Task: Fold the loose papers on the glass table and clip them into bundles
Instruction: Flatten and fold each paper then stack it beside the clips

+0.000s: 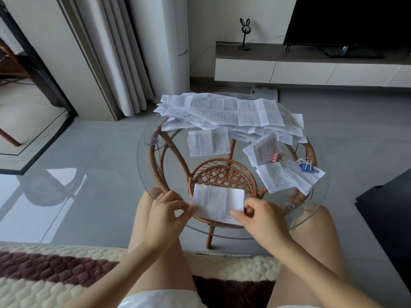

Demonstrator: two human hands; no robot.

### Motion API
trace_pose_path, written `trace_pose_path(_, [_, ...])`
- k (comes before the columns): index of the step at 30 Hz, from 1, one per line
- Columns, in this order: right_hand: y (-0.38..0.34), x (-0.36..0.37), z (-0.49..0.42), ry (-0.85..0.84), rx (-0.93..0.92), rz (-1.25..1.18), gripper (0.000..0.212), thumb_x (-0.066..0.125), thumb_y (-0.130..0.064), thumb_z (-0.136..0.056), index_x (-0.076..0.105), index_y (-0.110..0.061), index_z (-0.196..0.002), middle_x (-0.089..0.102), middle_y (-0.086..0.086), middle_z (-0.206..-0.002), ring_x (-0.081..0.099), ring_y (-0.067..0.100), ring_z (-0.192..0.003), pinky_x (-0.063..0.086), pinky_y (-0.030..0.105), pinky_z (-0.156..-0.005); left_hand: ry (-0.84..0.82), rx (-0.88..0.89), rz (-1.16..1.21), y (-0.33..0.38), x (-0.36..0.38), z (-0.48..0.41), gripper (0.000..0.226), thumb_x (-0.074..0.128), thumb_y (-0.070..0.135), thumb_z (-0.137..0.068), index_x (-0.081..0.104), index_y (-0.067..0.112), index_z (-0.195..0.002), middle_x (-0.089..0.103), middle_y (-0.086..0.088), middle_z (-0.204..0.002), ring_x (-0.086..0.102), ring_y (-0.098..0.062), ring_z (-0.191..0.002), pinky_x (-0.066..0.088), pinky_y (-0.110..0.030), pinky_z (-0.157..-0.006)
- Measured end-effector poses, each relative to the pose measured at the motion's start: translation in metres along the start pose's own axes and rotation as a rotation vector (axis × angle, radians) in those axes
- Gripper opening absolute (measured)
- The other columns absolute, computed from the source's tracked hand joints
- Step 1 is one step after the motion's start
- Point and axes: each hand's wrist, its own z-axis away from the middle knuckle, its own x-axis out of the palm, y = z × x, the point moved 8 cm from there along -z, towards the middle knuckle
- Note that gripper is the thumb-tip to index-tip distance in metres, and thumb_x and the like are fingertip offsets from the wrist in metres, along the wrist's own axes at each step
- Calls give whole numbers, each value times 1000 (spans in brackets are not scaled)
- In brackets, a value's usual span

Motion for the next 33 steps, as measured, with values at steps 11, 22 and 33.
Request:
trace_pose_path(11, [-14, 4, 2, 109, -64, 144, 44, 79, -7, -62, 39, -20, -50, 43, -3, -38, 42, 19, -34, 17, 20, -45, 103, -70, -236, 2, 10, -2, 37, 57, 43, -83, 63, 22, -53, 43, 13, -68, 40, -10, -66, 31, -28, -63])
trace_pose_path(22, [-23, 2, 2, 180, -82, 234, 55, 81, -4, -50, 29, -20, -52, 40, 0, -35, 27, 21, -33, 22, 23, -49, 25, -43, -452, 8, 21, -9, 31, 49, 31, -80, 55, 14, -54, 49, 1, -64, 47, -22, -58, 34, -32, -55])
trace_pose_path(33, [-28, 2, 0, 157, -85, 223, 55, 74, -1, -47, 22, -17, -53, 17, -8, -46, 19, 17, -40, 21, 23, -49, -169, 631, -237, 46, 48, 0, 43, 35, 3, -78, 72, 9, -97, 68, -5, -107, 64, -24, -103, 53, -29, -78])
